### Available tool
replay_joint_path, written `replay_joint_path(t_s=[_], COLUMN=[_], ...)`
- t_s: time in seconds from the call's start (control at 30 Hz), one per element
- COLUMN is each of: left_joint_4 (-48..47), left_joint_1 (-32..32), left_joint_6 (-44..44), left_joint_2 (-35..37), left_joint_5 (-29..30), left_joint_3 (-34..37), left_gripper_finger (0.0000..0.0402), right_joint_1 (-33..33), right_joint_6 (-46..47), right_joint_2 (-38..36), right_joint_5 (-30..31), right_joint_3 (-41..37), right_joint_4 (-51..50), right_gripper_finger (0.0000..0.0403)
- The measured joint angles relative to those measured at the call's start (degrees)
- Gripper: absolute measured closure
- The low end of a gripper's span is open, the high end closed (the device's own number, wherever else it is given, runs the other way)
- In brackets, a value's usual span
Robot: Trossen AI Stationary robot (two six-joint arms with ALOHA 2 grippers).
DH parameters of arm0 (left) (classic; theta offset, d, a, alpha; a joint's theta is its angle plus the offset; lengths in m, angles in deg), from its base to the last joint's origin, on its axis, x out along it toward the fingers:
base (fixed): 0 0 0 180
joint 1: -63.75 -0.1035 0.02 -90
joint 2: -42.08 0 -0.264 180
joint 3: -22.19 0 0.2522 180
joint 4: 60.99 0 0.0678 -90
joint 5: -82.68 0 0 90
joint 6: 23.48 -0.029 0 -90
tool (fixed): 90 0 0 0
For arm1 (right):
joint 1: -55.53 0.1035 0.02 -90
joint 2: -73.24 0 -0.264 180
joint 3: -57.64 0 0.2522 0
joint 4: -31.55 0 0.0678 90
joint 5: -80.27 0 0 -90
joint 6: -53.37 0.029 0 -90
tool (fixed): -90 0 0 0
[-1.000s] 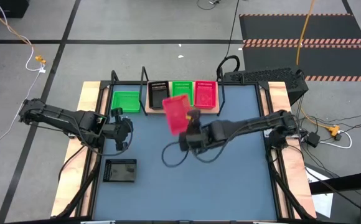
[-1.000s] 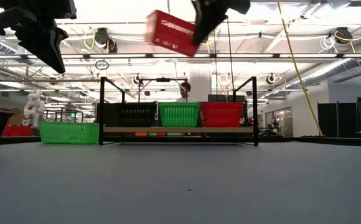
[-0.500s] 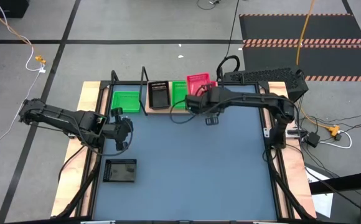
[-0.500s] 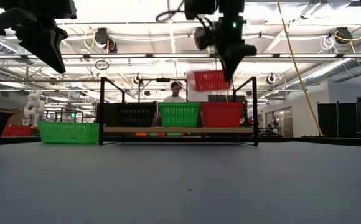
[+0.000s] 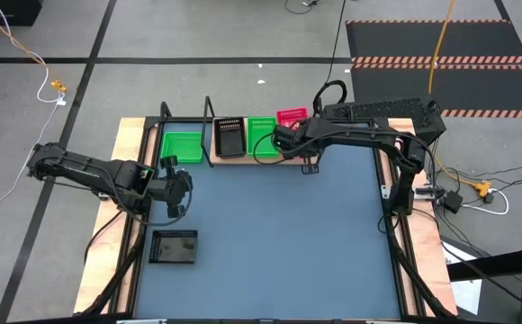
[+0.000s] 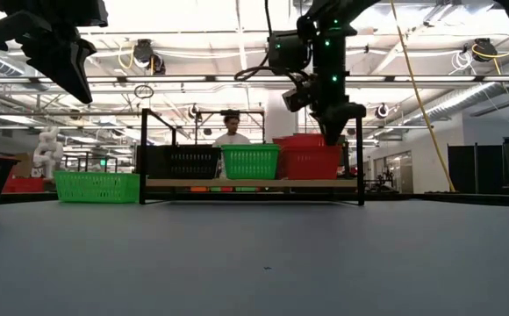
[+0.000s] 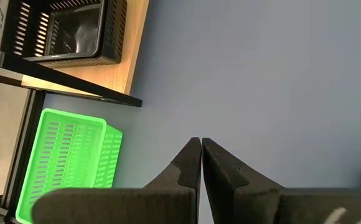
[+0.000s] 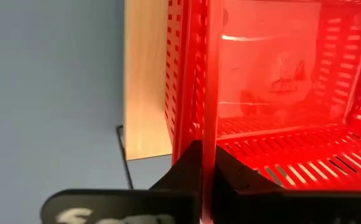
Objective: Stack baskets on shelf by color
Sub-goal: Stack the red bin on top of the red bin on the shelf, then stack the black bin on top of the black bin on the shelf
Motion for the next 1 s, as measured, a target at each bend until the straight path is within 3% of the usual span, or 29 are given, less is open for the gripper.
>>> replay_joint_path(t_s=[0.27, 0.67, 0.83, 1.0], left_joint_4=[0.1, 0.1, 0.1, 0.0], left_joint_1=[0.0, 0.0, 0.0, 0.0], left_joint_6=[0.6, 3.0, 3.5, 3.7], left_joint_2=[0.0, 0.2, 0.2, 0.2], left_joint_5=[0.2, 2.4, 2.4, 2.5], left_joint_3=[0.0, 0.0, 0.0, 0.0], left_gripper_finger=[0.0382, 0.0382, 0.0382, 0.0382], right_joint_1=[0.0, 0.6, 1.0, 1.1], right_joint_6=[1.1, 5.5, 7.2, 8.0], right_joint_2=[-3.3, -10.2, -10.2, -10.1], right_joint_5=[-4.9, -5.0, -4.8, -3.8], right_joint_3=[-0.1, -0.5, -4.9, -11.5], right_joint_4=[1.1, 3.8, 5.5, 10.2], right_gripper_finger=[0.0371, 0.0280, 0.0253, 0.0255])
